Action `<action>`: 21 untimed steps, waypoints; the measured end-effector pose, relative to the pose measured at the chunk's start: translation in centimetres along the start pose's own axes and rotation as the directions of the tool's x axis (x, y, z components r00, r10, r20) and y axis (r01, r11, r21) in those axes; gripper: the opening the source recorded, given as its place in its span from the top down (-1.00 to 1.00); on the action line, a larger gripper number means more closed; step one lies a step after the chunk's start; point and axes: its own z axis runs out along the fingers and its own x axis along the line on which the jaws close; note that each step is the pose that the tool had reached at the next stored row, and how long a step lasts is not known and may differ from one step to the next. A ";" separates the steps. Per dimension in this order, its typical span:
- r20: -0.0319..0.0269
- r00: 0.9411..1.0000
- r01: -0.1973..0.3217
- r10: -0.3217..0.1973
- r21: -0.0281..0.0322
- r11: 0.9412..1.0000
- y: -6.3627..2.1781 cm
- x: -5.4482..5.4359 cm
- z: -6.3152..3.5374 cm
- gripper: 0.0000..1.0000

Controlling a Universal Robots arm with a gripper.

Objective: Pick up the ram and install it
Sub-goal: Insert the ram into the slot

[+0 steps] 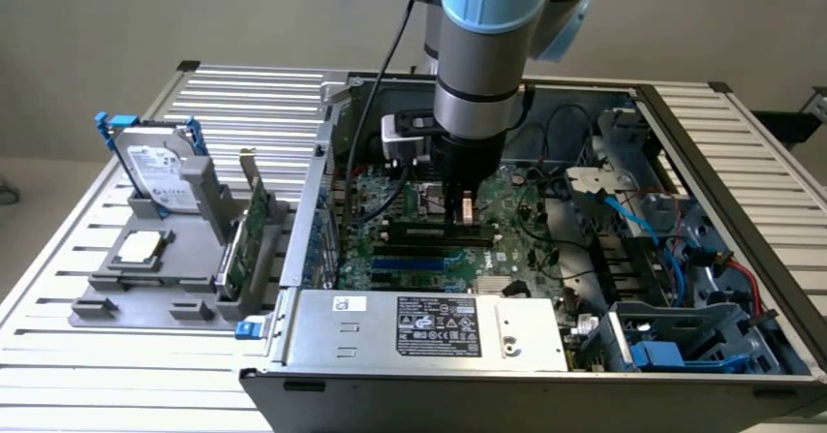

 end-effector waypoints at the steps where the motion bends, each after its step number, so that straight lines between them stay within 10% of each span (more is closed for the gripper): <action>1: 0.000 1.000 0.000 0.000 0.000 1.000 0.00 0.0 0.00 0.73; 21: 0.000 1.000 0.001 -0.001 0.000 1.000 -0.04 -0.1 0.45 0.73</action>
